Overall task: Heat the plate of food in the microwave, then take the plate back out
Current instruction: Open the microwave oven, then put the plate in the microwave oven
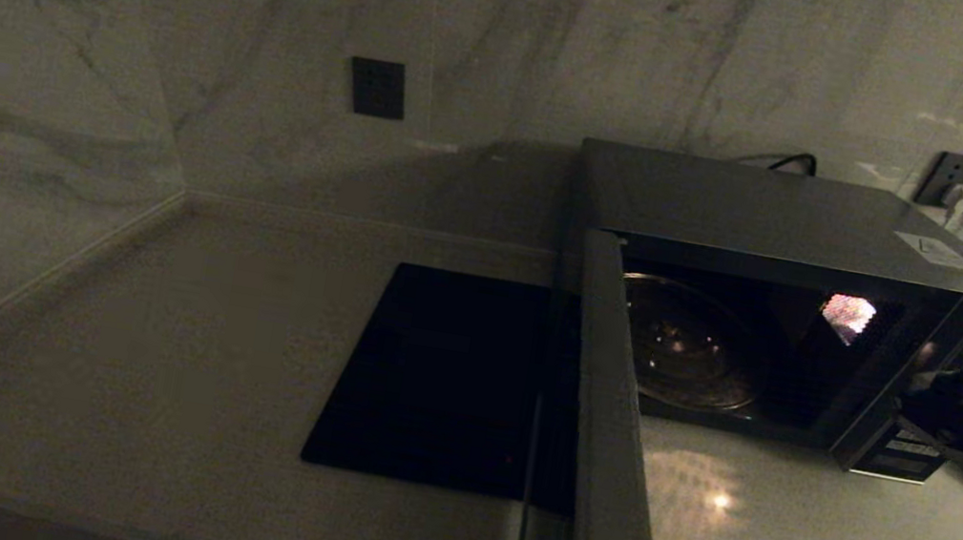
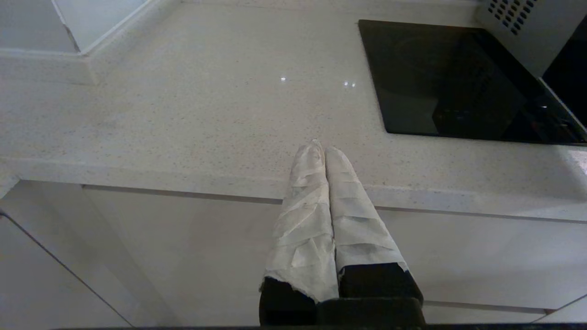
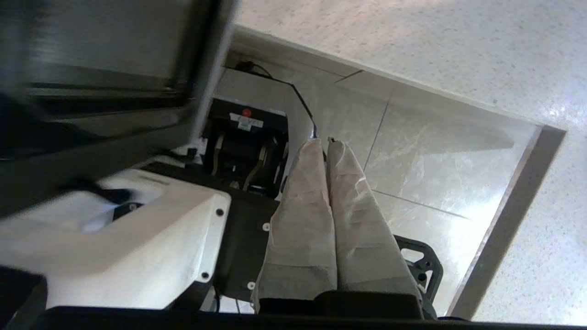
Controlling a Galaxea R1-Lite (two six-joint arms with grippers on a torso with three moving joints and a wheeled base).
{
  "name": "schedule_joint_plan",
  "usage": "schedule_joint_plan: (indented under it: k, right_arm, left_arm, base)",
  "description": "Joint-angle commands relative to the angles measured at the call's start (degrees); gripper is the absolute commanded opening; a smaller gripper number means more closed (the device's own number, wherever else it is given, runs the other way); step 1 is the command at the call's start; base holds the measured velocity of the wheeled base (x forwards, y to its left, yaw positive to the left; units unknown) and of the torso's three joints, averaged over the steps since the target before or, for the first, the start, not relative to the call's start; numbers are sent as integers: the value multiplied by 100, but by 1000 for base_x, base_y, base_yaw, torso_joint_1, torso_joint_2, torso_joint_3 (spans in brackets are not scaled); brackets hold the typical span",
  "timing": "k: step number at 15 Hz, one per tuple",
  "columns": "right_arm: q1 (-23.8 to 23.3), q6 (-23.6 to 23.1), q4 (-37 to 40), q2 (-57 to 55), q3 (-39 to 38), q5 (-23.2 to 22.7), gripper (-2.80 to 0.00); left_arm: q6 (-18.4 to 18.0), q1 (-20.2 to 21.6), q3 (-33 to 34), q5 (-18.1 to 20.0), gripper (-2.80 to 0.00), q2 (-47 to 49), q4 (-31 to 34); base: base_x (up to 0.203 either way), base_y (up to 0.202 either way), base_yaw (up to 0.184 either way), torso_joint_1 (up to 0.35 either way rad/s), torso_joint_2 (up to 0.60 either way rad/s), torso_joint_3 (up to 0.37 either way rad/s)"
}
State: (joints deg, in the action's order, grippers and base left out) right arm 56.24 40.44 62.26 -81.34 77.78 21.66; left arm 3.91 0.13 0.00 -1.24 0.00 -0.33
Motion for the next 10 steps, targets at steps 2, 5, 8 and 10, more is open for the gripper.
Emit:
schedule_joint_plan:
  k: [2, 5, 8, 10]
  right_arm:
    - [218, 17, 32, -23, 31, 13, -280]
    - [368, 17, 35, -31, 89, 17, -280]
    - [457, 25, 49, -23, 255, 22, -280]
    - [578, 18, 46, -24, 350, 22, -280]
  left_arm:
    - [5, -4, 0, 1, -280, 5, -7]
    - [5, 4, 0, 1, -280, 0, -2]
    - [5, 4, 0, 0, -280, 9, -3]
    - [5, -4, 0, -5, -280, 1, -2]
  base:
    - [0, 0, 0, 0, 0, 0]
    - [0, 0, 0, 0, 0, 0]
    - [0, 0, 0, 0, 0, 0]
    - [0, 0, 0, 0, 0, 0]
